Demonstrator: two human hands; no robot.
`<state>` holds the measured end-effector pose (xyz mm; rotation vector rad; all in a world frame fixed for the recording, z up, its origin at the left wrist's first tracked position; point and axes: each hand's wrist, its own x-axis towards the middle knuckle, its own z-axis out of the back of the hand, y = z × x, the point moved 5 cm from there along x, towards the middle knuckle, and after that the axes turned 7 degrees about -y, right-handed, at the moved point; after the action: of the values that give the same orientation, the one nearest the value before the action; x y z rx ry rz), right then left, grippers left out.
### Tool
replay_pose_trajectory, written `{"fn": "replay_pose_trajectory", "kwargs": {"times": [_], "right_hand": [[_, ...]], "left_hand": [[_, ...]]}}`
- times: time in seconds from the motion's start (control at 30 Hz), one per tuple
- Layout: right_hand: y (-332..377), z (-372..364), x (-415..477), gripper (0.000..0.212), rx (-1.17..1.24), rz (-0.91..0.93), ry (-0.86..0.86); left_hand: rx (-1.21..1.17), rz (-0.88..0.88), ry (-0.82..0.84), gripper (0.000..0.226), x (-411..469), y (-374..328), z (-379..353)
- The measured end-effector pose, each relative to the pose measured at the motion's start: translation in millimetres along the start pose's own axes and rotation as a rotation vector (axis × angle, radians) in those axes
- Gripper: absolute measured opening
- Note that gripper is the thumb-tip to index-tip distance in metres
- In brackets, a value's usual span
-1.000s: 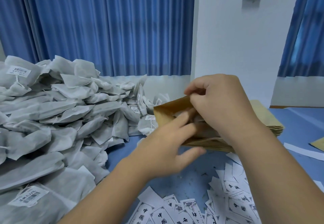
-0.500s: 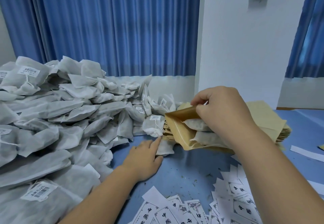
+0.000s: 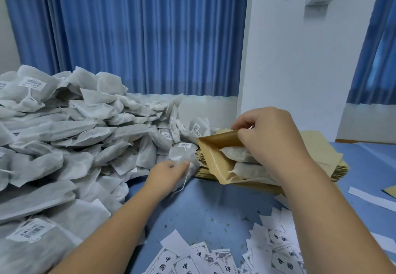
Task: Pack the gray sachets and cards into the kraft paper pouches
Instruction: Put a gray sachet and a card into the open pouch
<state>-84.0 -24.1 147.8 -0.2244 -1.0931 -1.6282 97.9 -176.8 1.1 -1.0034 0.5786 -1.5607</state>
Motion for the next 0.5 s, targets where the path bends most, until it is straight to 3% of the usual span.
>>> {"fn": "replay_pose_trajectory", "kwargs": {"times": [0.13, 0.27, 0.4, 0.5], "right_hand": [[-4, 1, 3, 0.03, 0.014, 0.007, -0.022], [-5, 1, 4, 0.03, 0.034, 0.018, -0.038], [-7, 2, 5, 0.029, 0.044, 0.021, -0.034], [-9, 5, 6, 0.03, 0.055, 0.018, -0.04]], "left_hand": [[-0.385, 0.284, 0.04, 0.044, 15, 2, -7], [-0.471, 0.351, 0.053, 0.035, 25, 7, -15], [-0.294, 0.29, -0.075, 0.038, 27, 7, -4], [0.074, 0.031, -0.178, 0.045, 19, -13, 21]]}}
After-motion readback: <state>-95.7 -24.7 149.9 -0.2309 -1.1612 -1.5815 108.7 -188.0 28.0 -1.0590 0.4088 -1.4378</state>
